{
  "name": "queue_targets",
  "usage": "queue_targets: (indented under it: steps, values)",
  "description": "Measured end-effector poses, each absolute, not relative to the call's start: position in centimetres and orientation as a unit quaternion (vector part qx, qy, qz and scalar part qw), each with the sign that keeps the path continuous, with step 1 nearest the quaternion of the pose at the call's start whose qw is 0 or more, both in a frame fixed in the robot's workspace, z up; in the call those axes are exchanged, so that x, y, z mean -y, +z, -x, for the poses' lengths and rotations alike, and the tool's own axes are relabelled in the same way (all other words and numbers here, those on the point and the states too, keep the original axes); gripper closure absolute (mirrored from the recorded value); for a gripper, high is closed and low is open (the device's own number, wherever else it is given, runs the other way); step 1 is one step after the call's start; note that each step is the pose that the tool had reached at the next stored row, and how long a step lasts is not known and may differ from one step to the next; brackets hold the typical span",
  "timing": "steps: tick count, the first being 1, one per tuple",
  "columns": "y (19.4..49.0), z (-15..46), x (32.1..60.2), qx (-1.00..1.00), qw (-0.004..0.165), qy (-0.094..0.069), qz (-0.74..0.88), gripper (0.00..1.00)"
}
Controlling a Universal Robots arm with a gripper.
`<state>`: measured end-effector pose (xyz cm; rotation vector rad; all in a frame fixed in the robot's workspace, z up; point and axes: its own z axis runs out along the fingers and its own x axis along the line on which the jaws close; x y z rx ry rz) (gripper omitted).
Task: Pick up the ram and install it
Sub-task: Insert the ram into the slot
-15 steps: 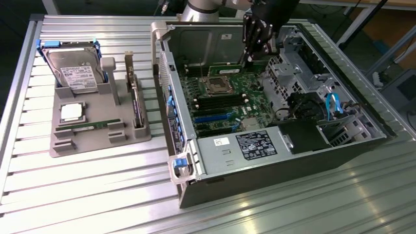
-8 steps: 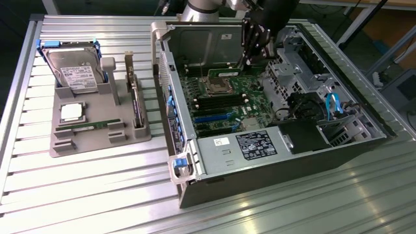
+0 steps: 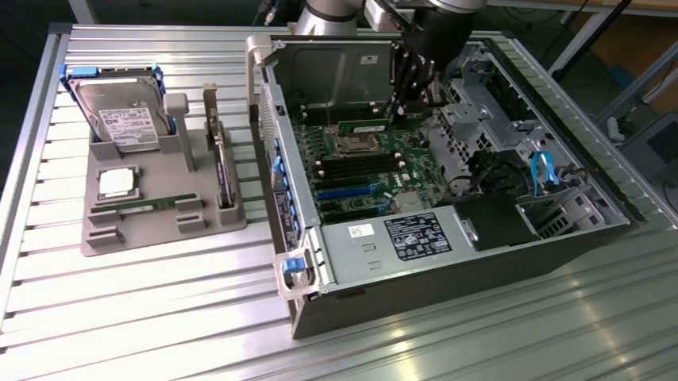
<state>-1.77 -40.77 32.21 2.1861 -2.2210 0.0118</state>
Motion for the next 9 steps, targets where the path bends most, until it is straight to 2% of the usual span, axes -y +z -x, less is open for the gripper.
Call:
queue_targets:
  steps: [9]
  values:
    - [30.4,1.8,40.8,0.713,0.013,0.004,-0.701,0.88]
